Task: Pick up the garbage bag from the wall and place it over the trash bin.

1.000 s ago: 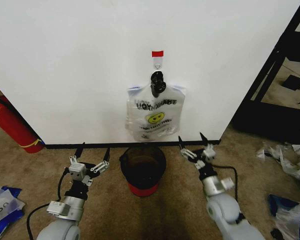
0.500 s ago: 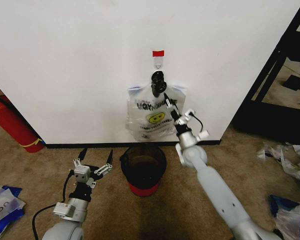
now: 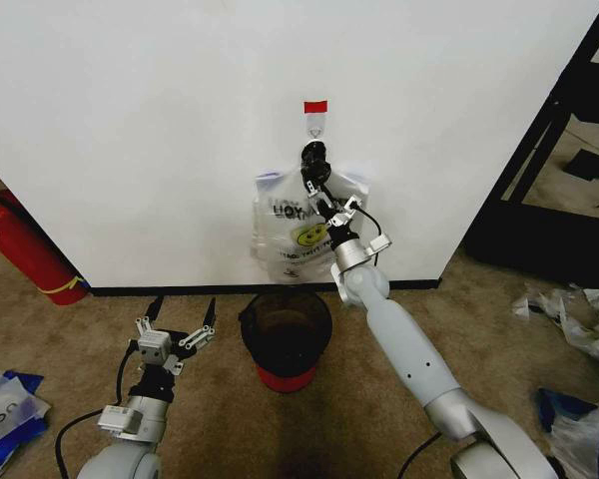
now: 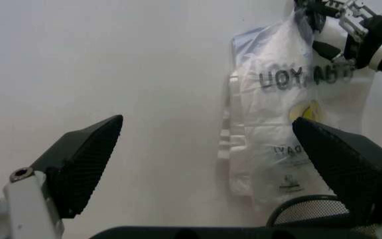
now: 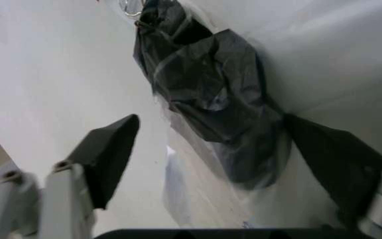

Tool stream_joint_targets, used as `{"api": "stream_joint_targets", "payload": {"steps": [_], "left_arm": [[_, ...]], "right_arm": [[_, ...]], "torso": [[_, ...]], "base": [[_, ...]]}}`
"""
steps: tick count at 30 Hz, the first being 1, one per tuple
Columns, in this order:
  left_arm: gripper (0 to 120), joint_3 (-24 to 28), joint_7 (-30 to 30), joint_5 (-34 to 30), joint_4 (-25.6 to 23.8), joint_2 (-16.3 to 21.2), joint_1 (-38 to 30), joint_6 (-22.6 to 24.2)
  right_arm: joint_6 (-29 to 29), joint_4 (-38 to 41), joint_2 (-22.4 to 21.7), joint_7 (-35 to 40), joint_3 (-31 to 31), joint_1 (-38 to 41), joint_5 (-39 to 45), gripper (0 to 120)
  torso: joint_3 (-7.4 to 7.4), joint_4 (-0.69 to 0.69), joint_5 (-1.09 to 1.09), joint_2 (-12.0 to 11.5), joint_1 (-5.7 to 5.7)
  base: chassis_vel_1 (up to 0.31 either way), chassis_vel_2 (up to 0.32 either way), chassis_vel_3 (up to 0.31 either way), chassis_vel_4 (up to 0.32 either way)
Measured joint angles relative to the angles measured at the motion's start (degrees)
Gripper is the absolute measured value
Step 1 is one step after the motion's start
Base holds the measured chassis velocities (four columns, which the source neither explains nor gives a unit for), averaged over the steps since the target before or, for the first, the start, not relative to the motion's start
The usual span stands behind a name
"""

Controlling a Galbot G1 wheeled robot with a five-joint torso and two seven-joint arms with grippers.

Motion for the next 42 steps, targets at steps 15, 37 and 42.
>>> {"api": "stream_joint_targets", "payload": {"steps": [15,37,42], "left_arm": [[100,0.5,-0.1,0.8,-0.8,-0.6,0.7,-0.5],[100,0.6,0.1,2.0,-1.6,-1.3,1.9,-1.9],[100,0.5,0.1,2.2,-1.7,-1.5,2.2,-2.3]], "right_arm": [[0.3,5.5,-2.1,0.0,0.4,-2.5,-1.1,60],[0.6,5.7,-2.6,0.4,0.8,-1.9,-1.4,13],[0.8,5.7,-2.8,0.6,0.8,-1.9,-1.7,0]], "torso": [[0.0,0.0,0.01,0.0,-0.01],[0.0,0.01,0.01,0.0,-0.01],[0.0,0.01,0.01,0.0,-0.01]], "base": [[0.0,0.0,0.0,0.0],[0.0,0.0,0.0,0.0],[0.0,0.0,0.0,0.0]]}}
